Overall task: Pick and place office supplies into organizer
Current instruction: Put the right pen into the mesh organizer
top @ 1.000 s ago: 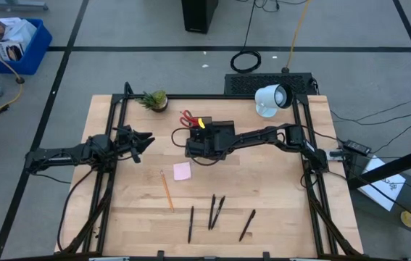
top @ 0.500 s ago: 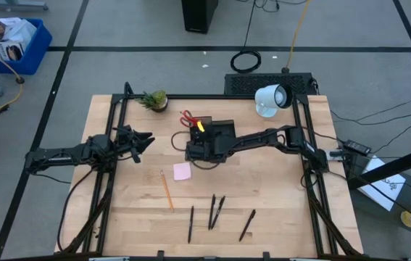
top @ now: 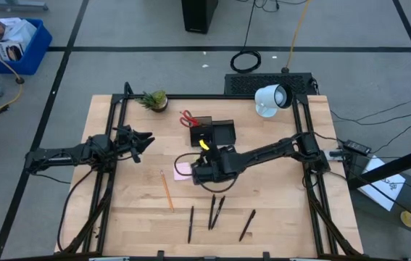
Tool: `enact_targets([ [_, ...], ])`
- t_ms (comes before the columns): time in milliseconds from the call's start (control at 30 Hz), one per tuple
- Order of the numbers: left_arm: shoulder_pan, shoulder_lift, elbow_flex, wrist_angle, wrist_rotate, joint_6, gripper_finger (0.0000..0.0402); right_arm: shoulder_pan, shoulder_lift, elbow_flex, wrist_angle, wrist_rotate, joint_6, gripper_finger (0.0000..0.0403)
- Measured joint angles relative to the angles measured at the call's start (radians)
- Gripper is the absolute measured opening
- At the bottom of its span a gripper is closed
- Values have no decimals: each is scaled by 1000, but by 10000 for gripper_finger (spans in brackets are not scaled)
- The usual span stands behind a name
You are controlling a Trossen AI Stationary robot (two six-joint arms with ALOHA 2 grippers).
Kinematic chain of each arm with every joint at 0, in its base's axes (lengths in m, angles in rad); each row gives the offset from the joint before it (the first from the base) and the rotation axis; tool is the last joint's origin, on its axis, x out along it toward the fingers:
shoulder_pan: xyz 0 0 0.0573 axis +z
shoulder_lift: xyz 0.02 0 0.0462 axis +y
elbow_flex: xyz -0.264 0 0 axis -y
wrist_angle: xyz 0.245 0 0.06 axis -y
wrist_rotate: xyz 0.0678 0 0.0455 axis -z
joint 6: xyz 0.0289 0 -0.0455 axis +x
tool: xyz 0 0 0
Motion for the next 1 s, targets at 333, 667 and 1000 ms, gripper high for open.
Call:
enact_targets([
  [333,0,0,0,1,0,0,147,45,2,-19,-15,-115,-200,283],
  [667,0,0,0,1,0,0,147,133,-4,-81,-55,-244,370,283],
  [1000,0,0,0,2,0,0,147,178,-6,-133,-38,-342,820,283],
])
